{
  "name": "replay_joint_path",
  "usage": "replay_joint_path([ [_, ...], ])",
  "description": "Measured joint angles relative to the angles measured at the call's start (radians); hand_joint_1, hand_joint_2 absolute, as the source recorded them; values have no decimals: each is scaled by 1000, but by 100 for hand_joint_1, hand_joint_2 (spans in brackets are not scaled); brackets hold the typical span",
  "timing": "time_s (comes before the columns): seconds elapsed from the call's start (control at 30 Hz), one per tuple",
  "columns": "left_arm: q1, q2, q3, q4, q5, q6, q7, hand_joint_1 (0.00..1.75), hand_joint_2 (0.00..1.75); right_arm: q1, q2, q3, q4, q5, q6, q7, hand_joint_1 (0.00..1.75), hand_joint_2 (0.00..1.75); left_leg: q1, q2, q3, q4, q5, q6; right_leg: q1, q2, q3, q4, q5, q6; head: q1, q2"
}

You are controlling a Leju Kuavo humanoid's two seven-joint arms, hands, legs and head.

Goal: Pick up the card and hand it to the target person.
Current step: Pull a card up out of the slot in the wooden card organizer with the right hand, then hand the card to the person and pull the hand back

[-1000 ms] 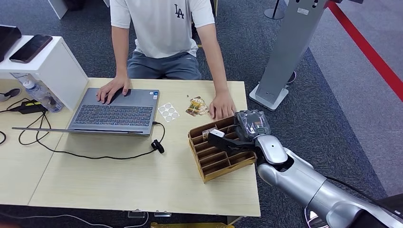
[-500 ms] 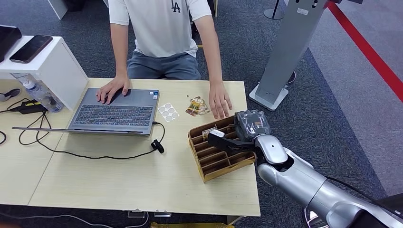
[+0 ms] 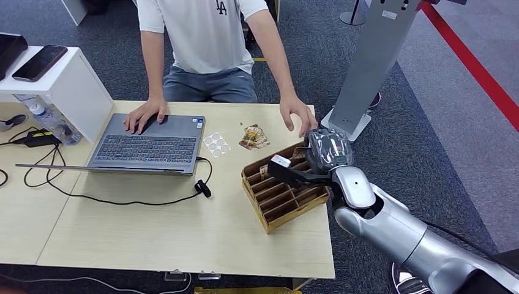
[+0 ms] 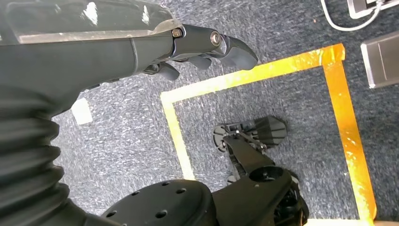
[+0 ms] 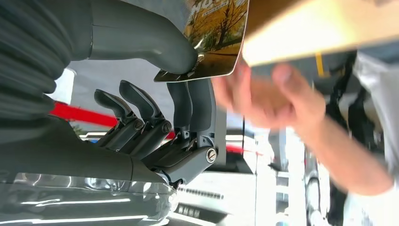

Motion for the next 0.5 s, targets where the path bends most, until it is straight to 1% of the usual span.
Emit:
replay_joint_path([
  [0.1,0,-4,-5,0,7,6,5,0,175,34,14,-10,-47,55,-22,2,169,175,0,-2,1,-1,0,0,0,-2,1,-1,0,0,0,0],
  [0.23,0,-4,-11,-1,14,9,3,0,175,89,60,-11,10,78,-83,-23,169,175,1,-2,4,-4,1,0,1,-1,5,-5,1,0,0,0],
  [0.37,-1,-5,-18,0,22,10,-1,0,175,156,109,-44,78,75,-142,-57,169,175,1,-1,6,-4,2,0,1,-1,7,-6,2,0,0,0],
  [0.5,-1,-5,-20,1,26,7,1,0,175,192,122,-55,108,71,-163,-73,169,175,2,-1,6,-5,2,0,2,-1,7,-7,2,0,0,0],
])
